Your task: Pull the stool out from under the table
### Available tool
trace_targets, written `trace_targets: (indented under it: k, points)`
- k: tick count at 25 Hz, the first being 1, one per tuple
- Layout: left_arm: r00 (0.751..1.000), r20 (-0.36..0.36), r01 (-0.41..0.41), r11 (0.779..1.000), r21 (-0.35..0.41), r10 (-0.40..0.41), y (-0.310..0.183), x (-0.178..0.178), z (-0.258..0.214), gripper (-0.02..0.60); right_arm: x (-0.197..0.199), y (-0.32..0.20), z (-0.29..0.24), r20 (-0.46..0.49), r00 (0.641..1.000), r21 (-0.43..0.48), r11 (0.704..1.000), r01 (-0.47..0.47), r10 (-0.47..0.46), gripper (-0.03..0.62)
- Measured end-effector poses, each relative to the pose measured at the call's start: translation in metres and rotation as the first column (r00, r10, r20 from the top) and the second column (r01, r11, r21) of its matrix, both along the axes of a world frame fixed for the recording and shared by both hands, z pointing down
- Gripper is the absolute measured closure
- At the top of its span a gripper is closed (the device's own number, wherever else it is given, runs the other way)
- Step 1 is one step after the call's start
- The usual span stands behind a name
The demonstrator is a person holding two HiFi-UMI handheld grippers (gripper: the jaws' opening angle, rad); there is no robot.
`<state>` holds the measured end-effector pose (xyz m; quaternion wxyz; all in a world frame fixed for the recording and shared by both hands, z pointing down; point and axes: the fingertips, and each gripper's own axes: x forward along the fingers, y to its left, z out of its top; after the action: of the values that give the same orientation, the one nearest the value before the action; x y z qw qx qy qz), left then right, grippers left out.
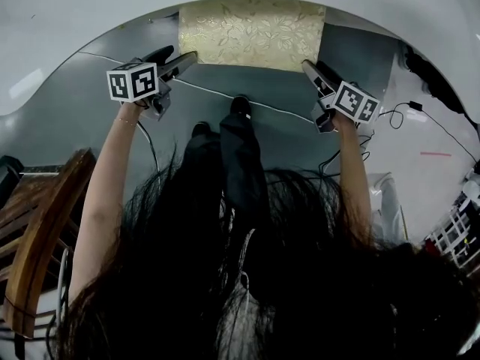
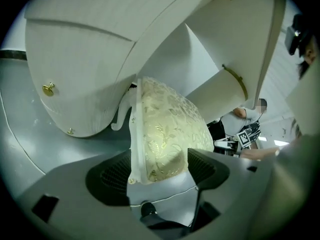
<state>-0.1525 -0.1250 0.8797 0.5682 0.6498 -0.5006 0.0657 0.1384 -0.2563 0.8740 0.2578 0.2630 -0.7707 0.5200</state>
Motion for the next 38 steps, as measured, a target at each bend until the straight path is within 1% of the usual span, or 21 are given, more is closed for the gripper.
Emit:
trace_targets:
  k: [2, 4, 5, 9, 11, 14, 18, 24, 26, 30, 33, 38]
  points:
    - [1.000, -0.021, -0.022, 1.000, -0.005, 0.022, -0.005, 0.005, 0.005, 0.241, -0.001, 0.000, 0.001, 0.010, 1.000, -0.012, 1.000, 0.004, -0.004, 0.321]
    - [0.999, -0.025, -0.048, 0.999, -0.006, 0.048, -0.011, 0.010, 0.009, 0.241, -0.003, 0.000, 0.003, 0.029, 0.999, -0.031, 0.999, 0.015, -0.014, 0.321]
    - [0.998, -0.028, -0.058, 0.998, -0.005, 0.058, -0.013, 0.012, 0.011, 0.231, -0.004, 0.000, 0.004, 0.044, 0.999, -0.044, 0.999, 0.019, -0.017, 0.321]
    - [0.995, -0.068, -0.072, 0.997, 0.005, 0.072, -0.016, 0.016, 0.017, 0.221, -0.005, 0.001, 0.010, 0.113, 0.994, -0.111, 0.994, 0.019, -0.007, 0.321]
    - [0.992, -0.102, -0.073, 0.997, -0.003, 0.073, -0.016, 0.018, 0.018, 0.221, -0.005, 0.002, 0.010, 0.124, 0.992, -0.114, 0.993, 0.018, -0.004, 0.321]
    - [0.989, -0.121, -0.085, 0.996, -0.024, 0.081, -0.017, 0.018, 0.017, 0.222, -0.006, 0.001, 0.009, 0.123, 0.992, -0.097, 0.995, 0.020, -0.008, 0.321]
    - [0.991, -0.116, -0.078, 0.996, -0.048, 0.072, -0.016, 0.018, 0.017, 0.224, -0.003, 0.001, 0.009, 0.103, 0.995, -0.084, 0.996, 0.005, 0.004, 0.322]
    - [0.997, -0.075, 0.012, 1.000, -0.027, -0.014, -0.012, 0.014, 0.014, 0.225, -0.001, 0.001, 0.007, 0.089, 0.994, -0.047, 0.997, -0.053, 0.057, 0.321]
    - [0.997, -0.070, 0.027, 0.999, -0.030, -0.029, -0.011, 0.015, 0.014, 0.225, 0.000, 0.001, 0.006, 0.085, 0.994, -0.047, 0.997, -0.061, 0.064, 0.322]
    - [0.997, -0.069, 0.021, 0.999, -0.044, -0.024, -0.010, 0.015, 0.013, 0.225, 0.000, 0.001, 0.006, 0.078, 0.995, -0.052, 0.997, -0.057, 0.061, 0.321]
    - [0.996, -0.081, 0.021, 0.997, -0.069, -0.027, -0.007, 0.017, 0.013, 0.225, 0.000, -0.001, 0.007, 0.074, 0.996, -0.056, 0.997, -0.054, 0.058, 0.321]
    - [0.996, -0.089, 0.015, 0.995, -0.101, -0.024, -0.005, 0.017, 0.013, 0.235, 0.000, 0.001, 0.008, 0.072, 0.996, -0.094, 0.995, -0.045, 0.052, 0.321]
